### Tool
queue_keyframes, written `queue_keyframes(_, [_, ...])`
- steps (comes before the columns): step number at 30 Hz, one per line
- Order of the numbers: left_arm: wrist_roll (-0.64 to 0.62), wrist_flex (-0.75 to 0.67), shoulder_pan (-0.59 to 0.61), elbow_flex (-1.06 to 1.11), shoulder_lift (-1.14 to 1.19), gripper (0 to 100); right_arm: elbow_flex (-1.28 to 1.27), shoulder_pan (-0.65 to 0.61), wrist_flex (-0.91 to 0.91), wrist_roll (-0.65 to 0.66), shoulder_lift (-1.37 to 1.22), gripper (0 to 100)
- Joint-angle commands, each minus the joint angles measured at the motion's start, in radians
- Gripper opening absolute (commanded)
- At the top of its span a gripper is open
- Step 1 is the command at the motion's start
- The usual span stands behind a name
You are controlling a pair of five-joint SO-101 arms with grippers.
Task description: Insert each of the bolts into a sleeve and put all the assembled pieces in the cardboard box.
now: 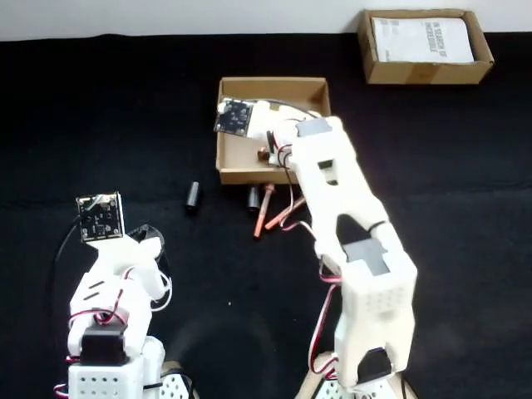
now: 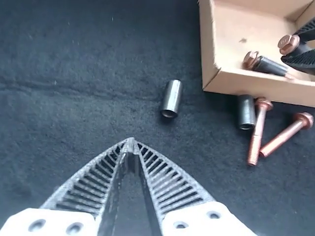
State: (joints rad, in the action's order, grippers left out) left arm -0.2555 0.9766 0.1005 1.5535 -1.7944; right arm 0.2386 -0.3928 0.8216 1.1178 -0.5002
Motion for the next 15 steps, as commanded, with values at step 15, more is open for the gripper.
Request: queue_keyframes(15, [-0.014,-0.064,0.013,0.143,-0.004,1,0.303,-0.035,0.357,-0.215,-0.059,17.9])
